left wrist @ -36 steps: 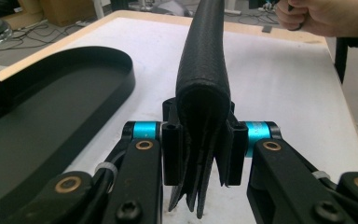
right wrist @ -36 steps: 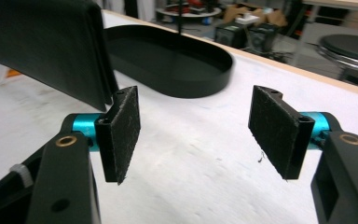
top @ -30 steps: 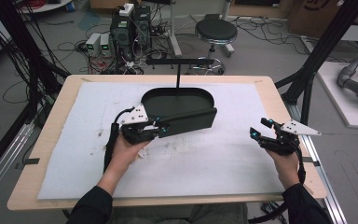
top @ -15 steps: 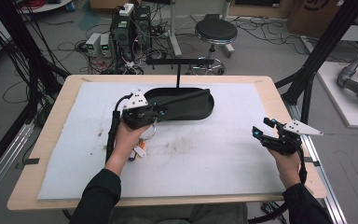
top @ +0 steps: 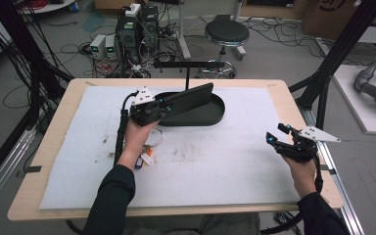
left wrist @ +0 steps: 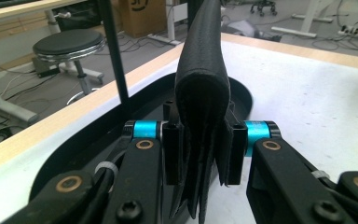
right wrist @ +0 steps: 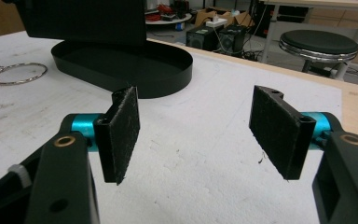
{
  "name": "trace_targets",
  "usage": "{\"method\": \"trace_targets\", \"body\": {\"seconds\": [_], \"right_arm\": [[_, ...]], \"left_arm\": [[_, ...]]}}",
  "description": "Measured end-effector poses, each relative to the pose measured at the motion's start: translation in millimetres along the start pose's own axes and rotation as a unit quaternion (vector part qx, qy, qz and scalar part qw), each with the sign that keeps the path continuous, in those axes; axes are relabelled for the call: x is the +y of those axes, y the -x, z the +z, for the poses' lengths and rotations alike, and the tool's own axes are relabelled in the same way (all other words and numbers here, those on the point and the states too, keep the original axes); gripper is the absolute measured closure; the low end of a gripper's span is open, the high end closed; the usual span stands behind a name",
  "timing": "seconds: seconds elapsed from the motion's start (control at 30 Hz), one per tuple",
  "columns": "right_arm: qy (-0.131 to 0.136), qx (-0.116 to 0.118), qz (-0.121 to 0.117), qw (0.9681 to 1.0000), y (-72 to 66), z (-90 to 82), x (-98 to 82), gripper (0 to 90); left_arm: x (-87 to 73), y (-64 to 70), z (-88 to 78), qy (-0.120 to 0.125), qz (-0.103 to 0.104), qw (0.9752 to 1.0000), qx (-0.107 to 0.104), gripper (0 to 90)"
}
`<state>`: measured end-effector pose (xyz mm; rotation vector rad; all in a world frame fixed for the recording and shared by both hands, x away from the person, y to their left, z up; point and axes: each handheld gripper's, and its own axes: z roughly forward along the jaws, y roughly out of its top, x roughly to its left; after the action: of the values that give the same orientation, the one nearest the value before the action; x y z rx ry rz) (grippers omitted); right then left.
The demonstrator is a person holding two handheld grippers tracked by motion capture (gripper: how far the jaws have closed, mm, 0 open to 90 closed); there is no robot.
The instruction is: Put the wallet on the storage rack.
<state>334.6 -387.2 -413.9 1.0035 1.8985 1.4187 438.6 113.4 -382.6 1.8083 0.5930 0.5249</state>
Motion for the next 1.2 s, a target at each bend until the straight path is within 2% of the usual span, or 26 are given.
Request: {"method": "trace_targets", "body": {"seconds": [0.23, 0.47, 0.8, 0.93, 1.2], "right_arm": [[-0.001, 0.0, 0.001, 1.0, 0.2, 0.1, -0.3, 34.2], [0.002, -0.001, 0.004, 1.0, 1.1, -0.1, -0.4, 34.3], [0.0, 0.0, 0.003, 1.0, 1.8, 0.5, -0.7, 34.3], [-0.001, 0.0, 0.003, 1.0, 1.5, 1.2, -0.8, 34.4], [-0.003, 0.002, 0.003, 1.0, 1.5, 1.6, -1.1, 34.5]], "left_arm": [[0.7, -7.7, 11.9, 0.009, -0.013, 0.9998, 0.008, 74.9], [-7.6, -15.8, 25.7, 0.0, -0.031, 0.9994, 0.014, 74.9], [-19.2, -20.1, 40.1, -0.013, -0.037, 0.9991, 0.017, 74.9], [-23.9, -21.2, 46.2, -0.007, -0.043, 0.9987, 0.025, 74.7], [-28.5, -24.4, 48.9, -0.01, -0.043, 0.9984, 0.036, 74.6]]}}
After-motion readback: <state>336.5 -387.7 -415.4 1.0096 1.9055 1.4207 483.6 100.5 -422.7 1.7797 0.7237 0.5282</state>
